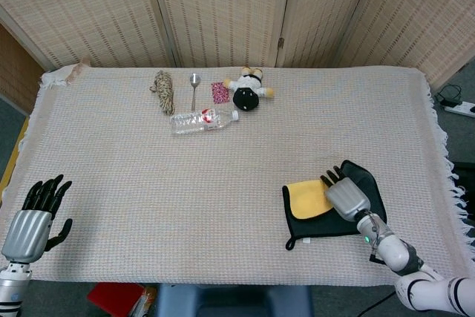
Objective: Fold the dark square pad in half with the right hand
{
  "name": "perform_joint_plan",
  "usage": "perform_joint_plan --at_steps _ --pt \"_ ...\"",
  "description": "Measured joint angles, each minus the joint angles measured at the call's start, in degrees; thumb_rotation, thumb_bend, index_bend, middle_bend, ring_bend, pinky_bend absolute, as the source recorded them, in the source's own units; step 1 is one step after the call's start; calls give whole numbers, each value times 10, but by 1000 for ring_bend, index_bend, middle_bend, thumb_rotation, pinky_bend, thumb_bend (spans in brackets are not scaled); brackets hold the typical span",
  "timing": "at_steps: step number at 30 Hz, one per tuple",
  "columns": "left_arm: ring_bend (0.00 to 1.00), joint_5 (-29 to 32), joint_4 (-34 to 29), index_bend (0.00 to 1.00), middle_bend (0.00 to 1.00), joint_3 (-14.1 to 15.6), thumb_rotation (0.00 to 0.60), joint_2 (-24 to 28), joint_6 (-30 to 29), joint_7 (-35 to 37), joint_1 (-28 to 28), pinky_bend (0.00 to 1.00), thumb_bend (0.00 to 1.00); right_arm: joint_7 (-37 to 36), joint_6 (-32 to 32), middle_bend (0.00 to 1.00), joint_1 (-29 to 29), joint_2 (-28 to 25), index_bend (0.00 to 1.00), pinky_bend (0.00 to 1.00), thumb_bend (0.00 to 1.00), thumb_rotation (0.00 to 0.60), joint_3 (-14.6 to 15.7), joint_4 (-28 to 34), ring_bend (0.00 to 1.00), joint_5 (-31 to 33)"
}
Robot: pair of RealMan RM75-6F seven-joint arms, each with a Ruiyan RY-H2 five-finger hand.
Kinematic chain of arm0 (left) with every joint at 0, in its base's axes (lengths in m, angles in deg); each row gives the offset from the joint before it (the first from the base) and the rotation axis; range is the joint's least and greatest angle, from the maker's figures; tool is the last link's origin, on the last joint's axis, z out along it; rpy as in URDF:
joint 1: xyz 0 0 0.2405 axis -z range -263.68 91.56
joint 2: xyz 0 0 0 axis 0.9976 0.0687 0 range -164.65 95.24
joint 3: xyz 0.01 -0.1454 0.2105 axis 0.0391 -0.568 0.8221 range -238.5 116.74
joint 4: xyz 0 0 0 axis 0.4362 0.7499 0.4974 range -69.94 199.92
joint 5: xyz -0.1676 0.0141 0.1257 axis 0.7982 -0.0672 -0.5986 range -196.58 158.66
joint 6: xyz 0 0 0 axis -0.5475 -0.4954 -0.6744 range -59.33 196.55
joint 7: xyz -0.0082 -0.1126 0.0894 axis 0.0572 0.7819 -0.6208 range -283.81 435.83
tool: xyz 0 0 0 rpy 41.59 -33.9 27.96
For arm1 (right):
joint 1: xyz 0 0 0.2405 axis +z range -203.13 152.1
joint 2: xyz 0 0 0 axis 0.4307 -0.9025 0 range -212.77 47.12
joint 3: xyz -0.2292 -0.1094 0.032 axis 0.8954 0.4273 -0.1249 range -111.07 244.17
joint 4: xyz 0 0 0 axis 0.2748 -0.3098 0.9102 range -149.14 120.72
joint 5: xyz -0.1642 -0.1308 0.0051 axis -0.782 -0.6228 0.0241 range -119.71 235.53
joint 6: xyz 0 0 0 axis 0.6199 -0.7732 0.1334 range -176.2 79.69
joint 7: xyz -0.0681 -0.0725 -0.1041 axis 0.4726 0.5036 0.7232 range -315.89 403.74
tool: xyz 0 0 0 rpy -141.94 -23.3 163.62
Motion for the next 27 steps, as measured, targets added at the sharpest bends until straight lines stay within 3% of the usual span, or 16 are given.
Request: perform_joint_plan --at_steps 16,27 --pt "0 -4 -3 0 0 0 600 1 -4 -3 -1 0 505 -8 -26 143 -18 -42 646 0 495 600 14 70 63 -40" --pt "0 -4 -2 0 0 2 600 -2 0 -9 0 0 505 -9 -14 143 -27 -54 646 0 496 600 33 80 67 -61"
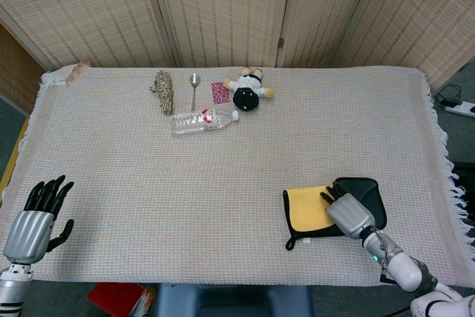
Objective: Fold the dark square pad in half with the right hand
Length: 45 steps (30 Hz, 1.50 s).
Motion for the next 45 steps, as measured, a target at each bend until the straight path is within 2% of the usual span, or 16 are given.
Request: perform_joint_plan --at_steps 4,5,6,11,13,14,20,24,30,35,39,45 --pt "0 0 -1 0 0 0 600 0 0 -1 0 0 505 16 1 140 -2 4 643 0 496 600 4 -1 66 -4" --pt "0 1 -1 0 0 0 600 0 0 -1 0 0 505 19 0 127 -3 5 616 0 496 600 4 -2 59 -4" --pt "0 1 -1 0 0 0 600 0 -1 -1 -1 0 505 22 0 108 -3 6 568 0 496 600 4 -2 47 -3" --pt "0 4 0 0 0 -2 600 1 -1 1 -1 0 505 38 -3 4 -5 -1 101 0 495 600 2 14 1 21" --pt "0 5 0 0 0 -2 600 1 -1 2 -1 0 505 42 -4 0 -5 -7 13 0 496 600 0 23 0 28" --pt "0 5 0 0 0 -2 600 1 0 2 -1 0 505 44 -3 0 -4 -10 1 0 496 600 0 27 0 31" --pt "0 5 0 0 0 -3 600 1 -2 2 -2 0 505 44 -8 0 -4 -28 0 0 495 600 -2 48 0 37" --pt "0 5 0 0 0 -3 600 0 0 2 -1 0 505 19 -28 0 -7 -38 2 0 495 600 -18 44 0 38" --pt "0 7 4 0 0 -2 600 -4 9 1 3 0 505 -24 8 0 12 -36 116 0 496 600 -52 -13 0 81" --pt "1 10 8 0 0 -3 600 -6 12 3 4 0 505 -45 56 0 43 -3 235 0 496 600 -72 -77 0 100" --pt "1 13 12 0 0 -4 600 -6 14 8 5 0 506 -42 80 3 64 25 298 0 496 600 -77 -109 0 108" --pt "1 16 14 0 0 -5 600 -5 15 12 5 0 505 -18 89 11 78 48 330 0 496 600 -69 -135 0 125"
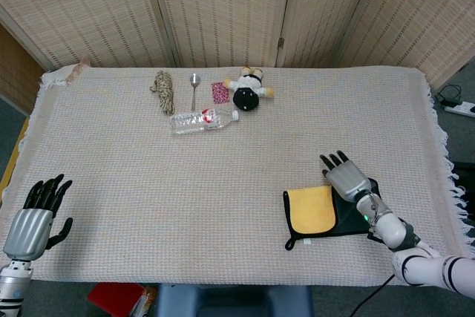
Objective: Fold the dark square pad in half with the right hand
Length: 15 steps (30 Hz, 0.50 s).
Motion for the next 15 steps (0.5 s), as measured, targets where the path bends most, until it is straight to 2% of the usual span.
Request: perform_joint_plan --at_steps 7,15 --pt "1 1 2 0 0 0 600 -1 3 0 1 0 505 8 11 30 7 11 377 0 496 600 12 -24 10 25" --pt "1 4 3 0 0 0 600 -3 4 -3 2 0 506 -1 12 52 9 15 431 0 495 600 17 -32 25 24"
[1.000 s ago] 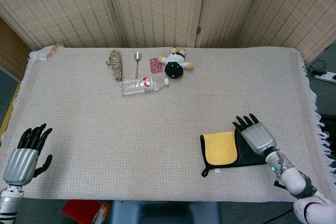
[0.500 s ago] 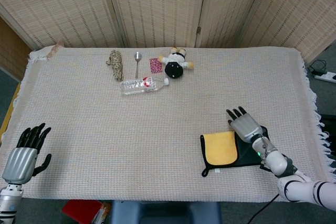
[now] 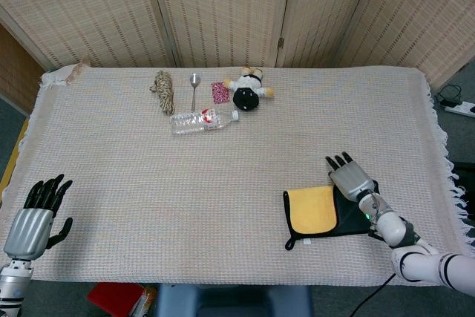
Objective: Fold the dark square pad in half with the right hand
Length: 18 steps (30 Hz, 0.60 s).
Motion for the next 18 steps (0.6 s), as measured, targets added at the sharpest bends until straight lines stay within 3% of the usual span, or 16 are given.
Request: perform_joint_plan --at_steps 7,18 --pt "1 0 -1 0 0 0 600 1 0 0 0 0 505 -6 -4 88 -3 -2 531 0 496 600 10 0 39 -9" --pt "1 -4 -5 0 0 1 600 3 -7 -1 -2 0 505 10 -46 107 -32 -49 562 0 495 600 44 58 56 -28"
